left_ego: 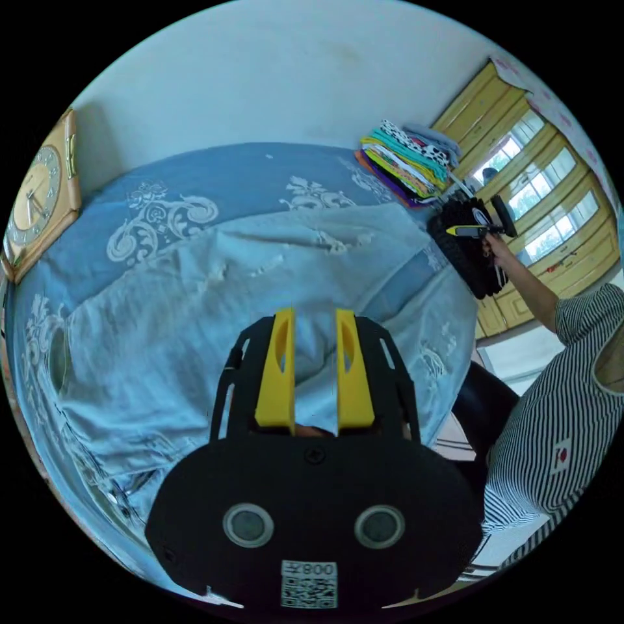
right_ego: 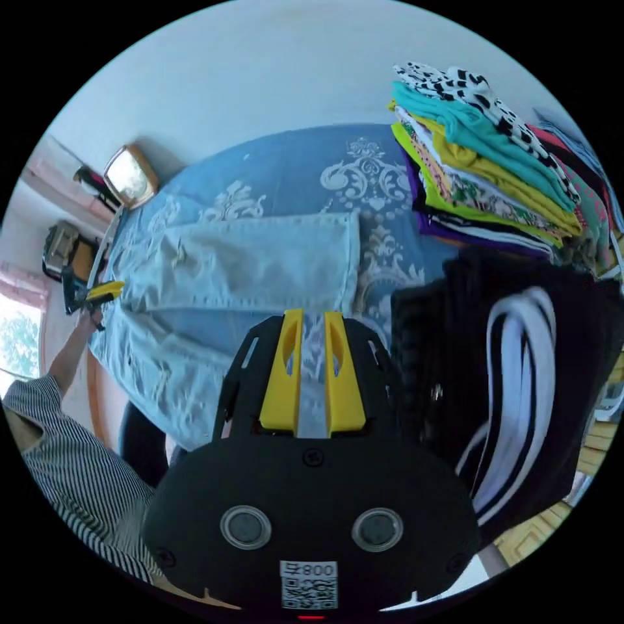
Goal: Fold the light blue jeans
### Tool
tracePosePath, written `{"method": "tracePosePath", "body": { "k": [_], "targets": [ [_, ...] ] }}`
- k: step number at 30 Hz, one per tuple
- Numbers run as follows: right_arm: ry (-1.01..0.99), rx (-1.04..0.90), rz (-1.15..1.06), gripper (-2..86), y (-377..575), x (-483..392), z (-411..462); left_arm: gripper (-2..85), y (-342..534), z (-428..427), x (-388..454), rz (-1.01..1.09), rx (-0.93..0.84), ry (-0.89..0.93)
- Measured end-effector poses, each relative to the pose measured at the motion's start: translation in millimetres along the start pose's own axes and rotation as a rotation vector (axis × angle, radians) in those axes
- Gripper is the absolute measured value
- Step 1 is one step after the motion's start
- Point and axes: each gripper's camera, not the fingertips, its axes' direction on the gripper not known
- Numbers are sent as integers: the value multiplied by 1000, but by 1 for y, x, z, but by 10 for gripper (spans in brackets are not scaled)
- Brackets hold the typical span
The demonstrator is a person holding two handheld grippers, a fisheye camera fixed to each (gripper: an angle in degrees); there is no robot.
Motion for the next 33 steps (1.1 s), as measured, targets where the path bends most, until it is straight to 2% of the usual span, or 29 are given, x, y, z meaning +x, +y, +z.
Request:
{"method": "tracePosePath", "body": {
  "k": [4,10,13,18,23,29,33],
  "targets": [
    [104,-191,-107,72,29,-29,18,104,31,24,30,39,-174,-49],
    [310,-411,-336,60,21,-85,63,76,34,50,56,71,-315,-206],
    [368,-417,-401,40,15,-107,59,41,35,49,70,102,-349,-287],
    [407,-432,-422,20,-1,-124,39,27,45,17,72,14,-256,-247],
    [381,-330,-387,19,-37,-126,-14,28,56,-17,66,-60,-161,-212],
    [349,-450,-329,31,-73,-107,-2,56,71,-21,49,-170,-185,-192],
    [328,-402,-254,37,-75,-92,-34,74,99,-63,52,-216,-91,-153]
  ]
}}
